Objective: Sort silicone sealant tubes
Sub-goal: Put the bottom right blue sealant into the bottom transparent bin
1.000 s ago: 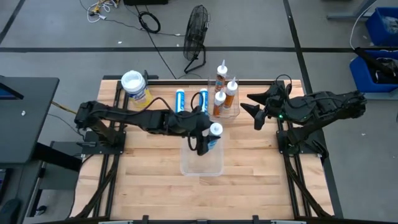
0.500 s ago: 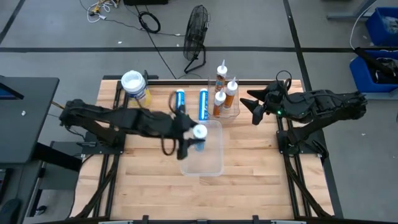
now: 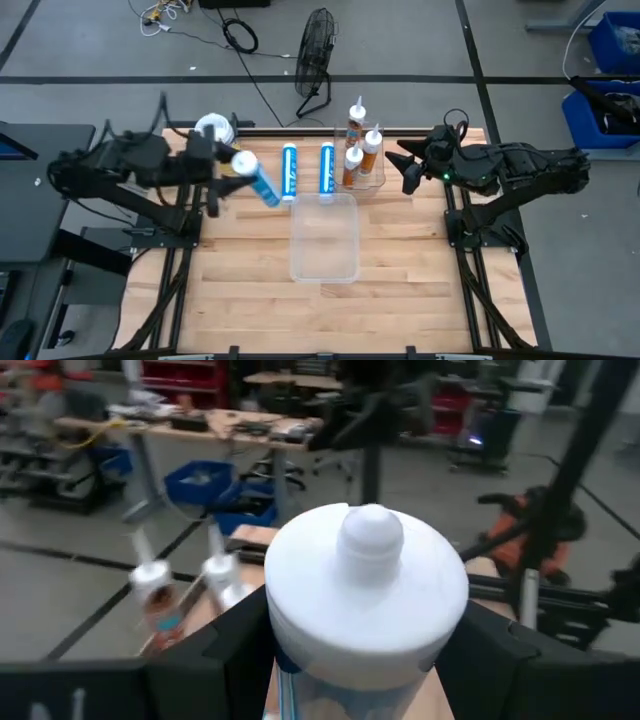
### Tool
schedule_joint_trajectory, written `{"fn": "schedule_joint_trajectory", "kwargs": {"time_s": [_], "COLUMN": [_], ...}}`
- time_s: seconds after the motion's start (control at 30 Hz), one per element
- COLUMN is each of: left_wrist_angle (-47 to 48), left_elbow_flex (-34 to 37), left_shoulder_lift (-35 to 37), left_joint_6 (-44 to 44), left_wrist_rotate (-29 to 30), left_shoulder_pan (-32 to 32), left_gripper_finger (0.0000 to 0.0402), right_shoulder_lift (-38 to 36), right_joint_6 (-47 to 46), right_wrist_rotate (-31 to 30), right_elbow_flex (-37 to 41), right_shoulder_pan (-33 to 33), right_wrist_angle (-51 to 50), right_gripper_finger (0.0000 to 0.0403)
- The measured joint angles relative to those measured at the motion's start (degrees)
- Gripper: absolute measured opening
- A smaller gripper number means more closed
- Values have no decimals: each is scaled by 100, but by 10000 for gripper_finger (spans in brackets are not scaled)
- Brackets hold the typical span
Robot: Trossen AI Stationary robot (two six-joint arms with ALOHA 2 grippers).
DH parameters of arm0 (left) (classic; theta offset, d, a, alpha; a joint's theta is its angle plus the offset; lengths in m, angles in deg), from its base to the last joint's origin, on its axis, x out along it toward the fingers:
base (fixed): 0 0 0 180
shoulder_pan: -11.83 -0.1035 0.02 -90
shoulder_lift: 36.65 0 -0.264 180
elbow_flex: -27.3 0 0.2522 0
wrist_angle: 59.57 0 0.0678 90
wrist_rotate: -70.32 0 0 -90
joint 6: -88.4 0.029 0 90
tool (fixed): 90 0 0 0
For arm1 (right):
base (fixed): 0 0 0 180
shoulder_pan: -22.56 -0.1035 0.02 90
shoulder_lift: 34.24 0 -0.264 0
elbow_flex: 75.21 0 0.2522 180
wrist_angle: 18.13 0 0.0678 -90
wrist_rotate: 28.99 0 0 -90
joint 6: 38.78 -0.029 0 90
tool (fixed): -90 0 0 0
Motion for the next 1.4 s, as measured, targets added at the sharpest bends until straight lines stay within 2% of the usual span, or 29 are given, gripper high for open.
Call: {"fn": "schedule_joint_trajectory", "kwargs": {"time_s": [0.1, 0.17, 0.3, 0.4, 0.47, 0.6, 0.93, 1.4], "left_wrist_angle": [-154, -594, -2603, -4201, -4838, -5038, -5731, -6199], "left_elbow_flex": [721, 1343, 2695, 3536, 3884, 4004, 3997, 3988], "left_shoulder_lift": [534, 826, 1149, 976, 718, 162, -955, -2124], "left_joint_6": [-240, -459, -584, -594, -628, -632, -911, -156], "left_wrist_rotate": [165, 208, 194, 172, 135, 93, -566, -730], "left_shoulder_pan": [-6, -3, 2, -2, -2, -49, -465, -596], "left_gripper_finger": [224, 224, 224, 224, 224, 224, 224, 224], "right_shoulder_lift": [20, 20, 20, 20, 20, 22, 22, 24], "right_joint_6": [-3, -12, -64, -161, -207, -279, -331, -312], "right_wrist_rotate": [2, 2, 2, 2, 2, 2, 2, 2], "right_elbow_flex": [0, 0, 0, 0, 0, 0, 0, 0], "right_shoulder_pan": [51, 74, 130, 150, 150, 150, 152, 152], "right_wrist_angle": [7, 11, 11, 11, 11, 9, -11, -68], "right_gripper_finger": [249, 249, 249, 249, 249, 249, 249, 249]}}
